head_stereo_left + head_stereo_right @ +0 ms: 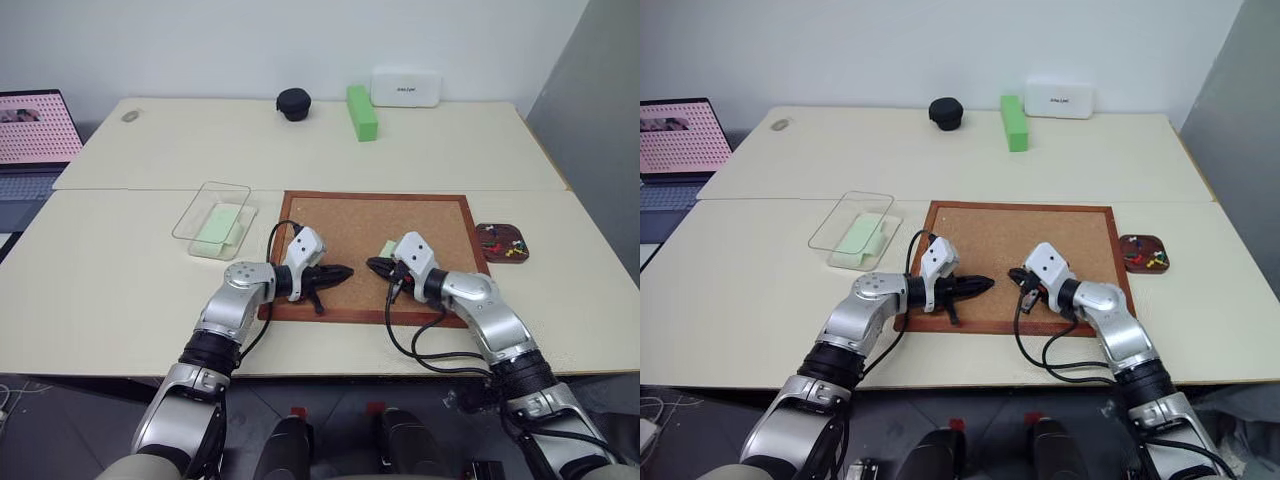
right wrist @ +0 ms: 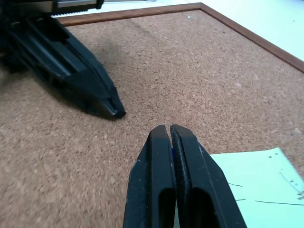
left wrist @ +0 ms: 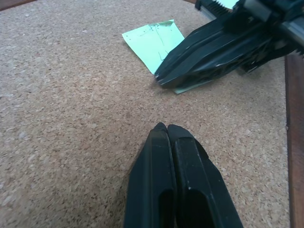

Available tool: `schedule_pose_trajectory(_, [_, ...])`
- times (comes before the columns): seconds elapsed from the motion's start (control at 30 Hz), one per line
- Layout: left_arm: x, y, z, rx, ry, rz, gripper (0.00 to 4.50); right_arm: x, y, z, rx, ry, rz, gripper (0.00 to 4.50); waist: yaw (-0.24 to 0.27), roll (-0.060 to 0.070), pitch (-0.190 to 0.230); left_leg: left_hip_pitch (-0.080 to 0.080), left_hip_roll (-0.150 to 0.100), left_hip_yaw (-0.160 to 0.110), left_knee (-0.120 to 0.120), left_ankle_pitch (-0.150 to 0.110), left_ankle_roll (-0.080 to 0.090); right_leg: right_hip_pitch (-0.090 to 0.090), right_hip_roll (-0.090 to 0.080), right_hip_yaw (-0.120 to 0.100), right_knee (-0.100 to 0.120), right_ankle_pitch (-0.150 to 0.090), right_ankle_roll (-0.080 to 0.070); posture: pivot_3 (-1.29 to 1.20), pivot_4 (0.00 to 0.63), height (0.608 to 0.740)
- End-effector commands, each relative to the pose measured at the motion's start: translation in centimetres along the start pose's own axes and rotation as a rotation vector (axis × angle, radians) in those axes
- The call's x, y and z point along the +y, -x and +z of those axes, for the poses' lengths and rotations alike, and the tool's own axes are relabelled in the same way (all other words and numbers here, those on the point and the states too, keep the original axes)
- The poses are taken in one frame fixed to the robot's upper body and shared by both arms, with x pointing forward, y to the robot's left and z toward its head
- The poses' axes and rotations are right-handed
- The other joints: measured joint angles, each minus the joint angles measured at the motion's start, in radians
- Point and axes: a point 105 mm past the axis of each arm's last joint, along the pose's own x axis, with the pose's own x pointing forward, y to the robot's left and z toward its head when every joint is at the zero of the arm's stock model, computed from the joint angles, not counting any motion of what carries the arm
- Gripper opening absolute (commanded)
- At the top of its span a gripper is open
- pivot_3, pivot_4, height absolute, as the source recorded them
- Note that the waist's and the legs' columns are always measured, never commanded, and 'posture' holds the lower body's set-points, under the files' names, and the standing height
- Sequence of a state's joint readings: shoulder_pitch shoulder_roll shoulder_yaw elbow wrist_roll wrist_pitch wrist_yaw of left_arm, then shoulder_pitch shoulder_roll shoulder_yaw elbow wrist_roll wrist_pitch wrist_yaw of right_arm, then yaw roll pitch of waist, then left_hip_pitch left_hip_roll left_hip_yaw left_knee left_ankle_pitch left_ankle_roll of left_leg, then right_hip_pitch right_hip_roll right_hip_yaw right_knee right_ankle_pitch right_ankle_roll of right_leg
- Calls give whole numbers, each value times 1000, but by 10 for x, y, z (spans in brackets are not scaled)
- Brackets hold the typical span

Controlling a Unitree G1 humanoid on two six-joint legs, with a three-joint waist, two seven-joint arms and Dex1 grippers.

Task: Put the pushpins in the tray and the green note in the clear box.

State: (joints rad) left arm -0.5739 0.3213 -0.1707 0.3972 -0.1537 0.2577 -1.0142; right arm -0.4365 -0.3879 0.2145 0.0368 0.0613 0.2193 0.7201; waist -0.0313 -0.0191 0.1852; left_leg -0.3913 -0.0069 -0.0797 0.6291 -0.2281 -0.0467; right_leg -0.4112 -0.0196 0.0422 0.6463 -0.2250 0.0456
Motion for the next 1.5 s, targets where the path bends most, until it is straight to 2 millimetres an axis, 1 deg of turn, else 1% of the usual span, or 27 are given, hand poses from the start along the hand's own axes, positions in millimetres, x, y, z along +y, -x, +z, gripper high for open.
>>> schedule_pose_trajectory(0.03, [-3, -2, -7, 20, 11, 0, 0, -9, 12, 42, -103, 68, -39, 22, 0, 0, 0, 1, 0, 0, 0, 0, 0, 1, 0, -1, 0, 0, 0, 0, 150, 740])
schedule_pose_trajectory(0.17, [-3, -5, -5, 13, 7, -7, 0, -13, 15, 51, -120, 53, -57, 22, -1, 0, 0, 2, 1, 0, 0, 0, 0, 1, 1, -1, 0, 0, 0, 0, 150, 740])
schedule_pose_trajectory(0.3, [-3, -8, -1, -9, 17, -9, 0, -19, 20, 50, -107, 67, -73, 22, 1, 0, 0, 1, 0, 0, 0, 0, 0, 1, 0, -1, 0, 0, 0, 0, 150, 740])
schedule_pose_trajectory(0.4, [0, -9, 15, -91, 90, -3, 0, -21, 23, 48, -88, 93, -71, 22, 2, 0, 0, 1, 0, 0, 0, 0, 0, 1, 0, -1, 0, 0, 0, 0, 150, 740])
schedule_pose_trajectory(0.47, [4, -7, 28, -151, 176, -17, 391, -21, 25, 46, -77, 115, -68, 0, 1, 0, 0, 1, 0, 0, 0, 0, 0, 1, 0, -1, 0, 0, 0, 0, 150, 740])
schedule_pose_trajectory(0.5, [5, -6, 34, -176, 222, -28, 462, -21, 26, 46, -74, 123, -67, 0, 1, -1, 0, 1, 0, 0, 0, 0, 0, 1, 0, -1, 0, 0, 0, 0, 150, 740])
schedule_pose_trajectory(0.53, [5, -5, 38, -190, 252, -35, 627, -21, 26, 45, -72, 127, -66, 0, -1, -1, 0, 0, 0, -1, 0, 0, 0, 1, 0, -1, 0, 0, 0, 0, 150, 740])
schedule_pose_trajectory(0.57, [6, -4, 42, -203, 274, -41, 872, -21, 27, 45, -73, 126, -70, 0, -1, -1, 0, 0, 1, -1, 0, 0, 0, 1, 1, -1, 0, 0, 0, 0, 150, 740])
schedule_pose_trajectory(0.63, [3, -2, 54, -243, 322, -83, 1214, -25, 27, 47, -83, 109, -95, 0, -5, -1, 0, 0, 1, -1, 0, 0, 0, 1, 1, -1, 0, 0, 0, 0, 150, 740])
schedule_pose_trajectory(0.67, [0, -1, 60, -265, 349, -106, 1500, -29, 27, 50, -98, 88, -117, 0, -7, -1, 0, 1, 1, -1, 0, 0, 0, 1, 1, -1, 0, 0, 0, 0, 150, 740])
schedule_pose_trajectory(0.7, [-3, -1, 63, -280, 370, -127, 1622, -33, 27, 53, -113, 73, -137, 0, -8, -1, 0, 0, 1, 0, 0, 0, 0, 1, 1, -1, 0, 0, 0, 0, 150, 740])
schedule_pose_trajectory(0.73, [-5, 0, 65, -286, 381, -140, 1819, -35, 27, 55, -124, 63, -153, 0, -8, -1, 0, 0, 1, -1, 0, 0, 0, 1, 1, -1, 0, 0, 0, 0, 150, 740])
schedule_pose_trajectory(0.77, [-8, 0, 66, -290, 393, -152, 2142, -38, 27, 57, -131, 59, -165, 0, -8, -1, 0, 0, 1, -1, 0, 0, 0, 1, 1, -1, 0, 0, 0, 0, 150, 740])
schedule_pose_trajectory(0.8, [-9, 1, 68, -299, 420, -163, 2222, -38, 27, 59, -135, 64, -168, 0, -8, -1, 0, 0, 1, -1, 0, 0, 0, 1, 1, -1, 0, 0, 0, 0, 150, 740])
schedule_pose_trajectory(0.83, [-9, 1, 69, -308, 450, -170, 2512, -38, 27, 60, -138, 74, -163, 0, -8, -1, 0, 0, 1, -1, 0, 0, 0, 1, 1, -1, 0, 0, 0, 0, 150, 740])
schedule_pose_trajectory(0.9, [-6, 4, 73, -326, 510, -175, 2937, -34, 27, 62, -132, 118, -132, 0, -8, -1, 0, 0, 1, -1, 0, 0, 0, 1, 1, -1, 0, 0, 0, 0, 150, 740])
schedule_pose_trajectory(0.93, [-4, 5, 75, -332, 538, -175, 3040, -31, 27, 61, -126, 139, -114, 0, -8, -1, 0, 0, 1, -1, 0, 0, 0, 1, 1, -1, 0, 0, 0, 0, 150, 740])
schedule_pose_trajectory(1.03, [-2, 8, 79, -345, 590, -191, 3617, -24, 29, 59, -107, 193, -74, 0, -7, -1, 0, 0, 1, -1, 0, 0, 0, 1, 1, -1, 0, 0, 0, 0, 150, 740])
schedule_pose_trajectory(1.07, [-2, 9, 80, -345, 592, -195, 3878, -24, 29, 58, -105, 185, -74, 0, -7, -1, 0, 0, 1, -1, 0, 0, 0, 1, 1, -1, 0, 0, 0, 0, 150, 740])
schedule_pose_trajectory(1.17, [-6, 9, 78, -324, 561, -202, 4417, -31, 29, 61, -135, 78, -128, 0, -9, -1, 0, 0, 1, -1, 0, 0, 0, 1, 1, -1, 0, 0, 0, 0, 150, 740])
schedule_pose_trajectory(1.23, [-11, 6, 75, -314, 557, -216, 4417, -42, 28, 70, -180, -13, -198, 0, -10, -1, 0, 0, 1, -1, 0, 0, 0, 1, 1, -1, 0, 0, 0, 0, 150, 740])
schedule_pose_trajectory(1.33, [-15, 6, 75, -317, 565, -229, 4417, -44, 27, 76, -197, -28, -222, 0, -9, -1, 0, 0, 1, -1, 0, 0, 0, 0, 1, 0, 1, 0, 0, 0, 150, 740])
schedule_pose_trajectory(1.37, [-14, 6, 75, -320, 571, -227, 4417, -38, 27, 73, -173, 33, -190, 0, -7, -1, 0, 0, 1, -1, 0, 0, 0, 0, 1, 0, 0, 0, 0, 0, 150, 740])
schedule_pose_trajectory(1.4, [-13, 7, 76, -321, 574, -225, 4417, -34, 26, 70, -153, 56, -164, 0, -6, -1, 0, 0, 1, -1, 0, 0, 0, 0, 1, -1, 0, 0, 0, 0, 150, 740])
schedule_pose_trajectory(1.47, [-11, 8, 76, -318, 564, -208, 4417, -32, 28, 65, -137, 29, -168, 0, -3, -1, 0, 0, 0, -1, 0, 0, 0, 0, 0, -1, 0, 0, 0, 0, 150, 740])
schedule_pose_trajectory(1.5, [-10, 9, 76, -317, 551, -204, 4417, -38, 29, 63, -133, -22, -204, 0, -2, -1, 0, 0, 0, -1, 0, 0, 0, 0, 1, -1, -1, 0, 0, 0, 150, 740])
